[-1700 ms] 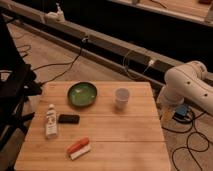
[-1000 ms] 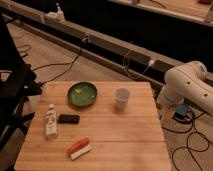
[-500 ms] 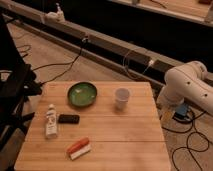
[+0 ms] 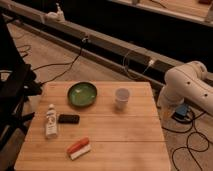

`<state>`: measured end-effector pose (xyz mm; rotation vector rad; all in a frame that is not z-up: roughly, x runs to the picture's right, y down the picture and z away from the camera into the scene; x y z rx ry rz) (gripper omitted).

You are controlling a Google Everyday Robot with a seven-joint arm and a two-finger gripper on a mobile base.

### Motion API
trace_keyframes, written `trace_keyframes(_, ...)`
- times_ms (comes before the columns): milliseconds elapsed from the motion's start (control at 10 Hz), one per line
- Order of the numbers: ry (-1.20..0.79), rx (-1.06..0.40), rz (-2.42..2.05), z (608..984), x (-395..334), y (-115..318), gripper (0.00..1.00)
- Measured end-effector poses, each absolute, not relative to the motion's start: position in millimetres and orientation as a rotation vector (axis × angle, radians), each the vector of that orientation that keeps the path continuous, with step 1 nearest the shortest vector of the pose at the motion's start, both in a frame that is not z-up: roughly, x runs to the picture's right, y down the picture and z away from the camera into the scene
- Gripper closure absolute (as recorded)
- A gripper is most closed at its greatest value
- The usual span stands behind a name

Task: Push the ceramic bowl across the table

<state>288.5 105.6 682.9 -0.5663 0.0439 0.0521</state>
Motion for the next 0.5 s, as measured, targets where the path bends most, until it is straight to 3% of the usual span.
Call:
trace_keyframes(300, 0.043, -0.566, 0.053, 682.9, 288.4, 105.4, 0.97)
trace_keyframes(500, 0.023, -0.576, 0.070, 684.0, 283.6, 103.5, 1.00)
